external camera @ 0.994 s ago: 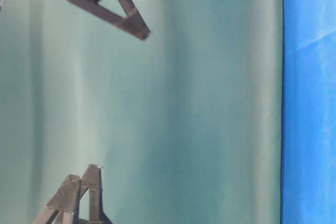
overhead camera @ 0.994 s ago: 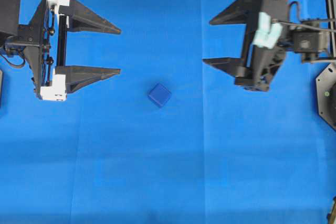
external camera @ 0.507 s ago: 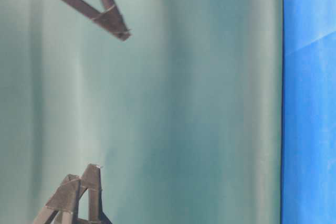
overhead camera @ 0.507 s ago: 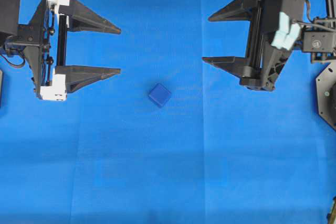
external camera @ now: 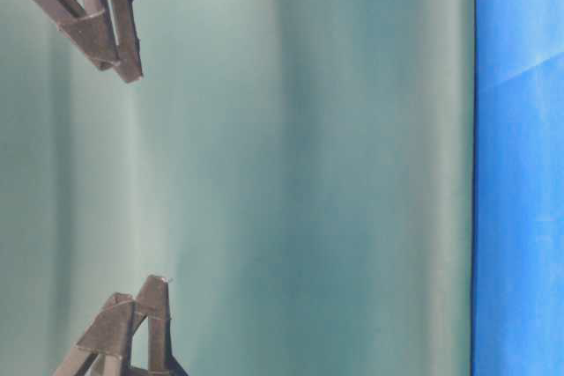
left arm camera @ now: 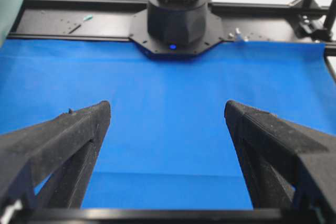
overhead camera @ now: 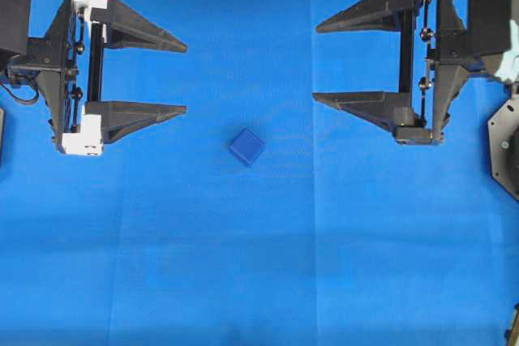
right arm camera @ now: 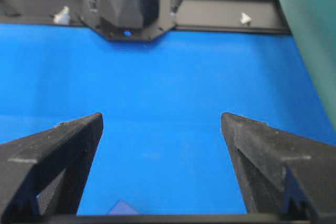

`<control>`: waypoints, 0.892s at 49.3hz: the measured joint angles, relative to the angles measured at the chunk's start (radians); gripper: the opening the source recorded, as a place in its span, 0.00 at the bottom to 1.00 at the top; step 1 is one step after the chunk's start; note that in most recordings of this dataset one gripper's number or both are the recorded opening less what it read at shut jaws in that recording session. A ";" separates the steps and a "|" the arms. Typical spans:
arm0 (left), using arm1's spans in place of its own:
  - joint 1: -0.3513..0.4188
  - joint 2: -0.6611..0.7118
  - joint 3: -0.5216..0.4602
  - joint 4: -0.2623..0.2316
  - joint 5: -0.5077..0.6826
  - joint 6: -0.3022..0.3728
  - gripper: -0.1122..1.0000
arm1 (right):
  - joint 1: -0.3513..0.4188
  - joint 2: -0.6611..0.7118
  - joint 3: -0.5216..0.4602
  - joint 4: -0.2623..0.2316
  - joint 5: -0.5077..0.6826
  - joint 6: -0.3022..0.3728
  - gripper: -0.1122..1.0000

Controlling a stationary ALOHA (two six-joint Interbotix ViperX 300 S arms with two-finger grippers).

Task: Handover the blue block to the right arm after grasping it with the left arm, then place it in the designated position.

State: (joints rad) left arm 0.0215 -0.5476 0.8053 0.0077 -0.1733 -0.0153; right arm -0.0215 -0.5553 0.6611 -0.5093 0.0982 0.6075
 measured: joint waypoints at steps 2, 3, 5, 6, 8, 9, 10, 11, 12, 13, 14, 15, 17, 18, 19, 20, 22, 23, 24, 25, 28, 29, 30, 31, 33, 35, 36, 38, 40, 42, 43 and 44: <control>0.000 0.000 0.000 0.000 0.000 0.000 0.94 | -0.002 -0.003 0.009 -0.002 -0.014 0.000 0.90; 0.000 0.000 0.000 0.000 0.000 0.000 0.94 | -0.003 -0.005 0.012 -0.002 -0.020 0.000 0.90; 0.000 0.000 0.000 0.000 -0.002 0.000 0.94 | -0.006 -0.008 0.020 0.000 -0.032 0.000 0.90; 0.000 0.000 0.000 0.002 0.000 0.000 0.94 | -0.006 -0.008 0.025 -0.002 -0.038 0.000 0.90; 0.000 0.000 0.000 0.000 -0.002 0.000 0.94 | -0.009 -0.009 0.031 0.000 -0.048 0.000 0.90; 0.000 0.000 0.000 0.002 0.000 0.000 0.94 | -0.011 -0.011 0.032 0.000 -0.052 0.000 0.90; 0.000 0.000 0.000 0.000 0.000 0.000 0.94 | -0.011 -0.011 0.035 0.000 -0.055 0.002 0.90; 0.000 0.000 0.000 0.002 -0.002 0.000 0.94 | -0.012 -0.011 0.035 0.000 -0.057 0.002 0.90; 0.000 0.000 0.000 0.002 0.000 0.000 0.94 | -0.014 -0.011 0.037 0.000 -0.058 0.002 0.90; 0.000 0.000 0.000 0.000 -0.002 0.000 0.94 | -0.014 -0.011 0.038 0.000 -0.060 0.000 0.90; 0.000 0.000 0.000 0.000 -0.002 0.000 0.94 | -0.014 -0.012 0.038 0.000 -0.061 0.002 0.90; 0.000 0.000 -0.002 0.000 -0.002 0.000 0.94 | -0.015 -0.011 0.038 0.000 -0.063 0.002 0.90; 0.000 0.000 0.000 0.002 -0.002 0.000 0.94 | -0.015 -0.011 0.038 -0.002 -0.064 0.002 0.90; 0.000 0.000 0.000 0.002 -0.002 0.000 0.94 | -0.014 -0.011 0.038 0.000 -0.064 0.002 0.90; 0.000 0.000 0.000 0.002 0.000 0.000 0.94 | -0.015 -0.011 0.038 0.000 -0.064 0.002 0.90; 0.000 0.000 0.000 0.002 -0.002 0.000 0.94 | -0.015 -0.011 0.038 0.000 -0.063 0.002 0.90; 0.000 0.000 0.000 0.002 -0.002 0.000 0.94 | -0.015 -0.011 0.038 0.000 -0.064 0.002 0.90; 0.000 0.000 0.000 0.002 -0.002 0.000 0.94 | -0.015 -0.012 0.038 0.000 -0.064 0.002 0.90; 0.000 0.000 0.000 0.000 0.000 0.000 0.94 | -0.015 -0.012 0.038 0.000 -0.064 0.003 0.90; -0.002 0.000 0.000 0.002 -0.002 0.000 0.94 | -0.015 -0.012 0.038 0.000 -0.064 0.003 0.90; 0.000 0.000 0.000 0.002 -0.002 0.000 0.94 | -0.015 -0.011 0.038 0.000 -0.064 0.003 0.90; 0.000 0.000 0.000 0.000 0.000 0.000 0.94 | -0.015 -0.011 0.038 0.000 -0.064 0.003 0.90; 0.000 0.000 0.000 0.002 0.000 0.000 0.94 | -0.015 -0.011 0.038 0.002 -0.064 0.006 0.90; 0.000 0.000 0.000 0.002 -0.002 0.000 0.94 | -0.015 -0.011 0.038 0.002 -0.064 0.006 0.90; 0.000 0.000 0.000 0.000 0.000 0.000 0.94 | -0.015 -0.012 0.038 0.002 -0.064 0.006 0.90; 0.000 0.000 0.000 0.002 0.000 0.000 0.94 | -0.015 -0.011 0.040 0.002 -0.064 0.006 0.90; 0.000 0.000 0.000 0.002 0.000 0.000 0.94 | -0.015 -0.011 0.038 0.002 -0.064 0.006 0.90; 0.000 0.000 0.000 0.002 0.000 0.000 0.94 | -0.015 -0.011 0.038 0.002 -0.064 0.006 0.90; 0.000 0.000 0.000 0.000 0.000 0.002 0.94 | -0.015 -0.011 0.038 0.000 -0.064 0.006 0.90; 0.000 0.000 0.000 0.000 -0.002 0.002 0.94 | -0.015 -0.011 0.038 0.002 -0.064 0.006 0.90; 0.000 0.000 0.000 0.002 -0.002 0.002 0.94 | -0.015 -0.011 0.038 0.002 -0.064 0.006 0.90; 0.000 0.000 0.000 0.002 -0.002 0.002 0.94 | -0.015 -0.011 0.038 0.002 -0.064 0.006 0.90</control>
State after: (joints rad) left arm 0.0215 -0.5476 0.8053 0.0092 -0.1749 -0.0138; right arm -0.0368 -0.5660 0.6995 -0.5077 0.0337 0.6136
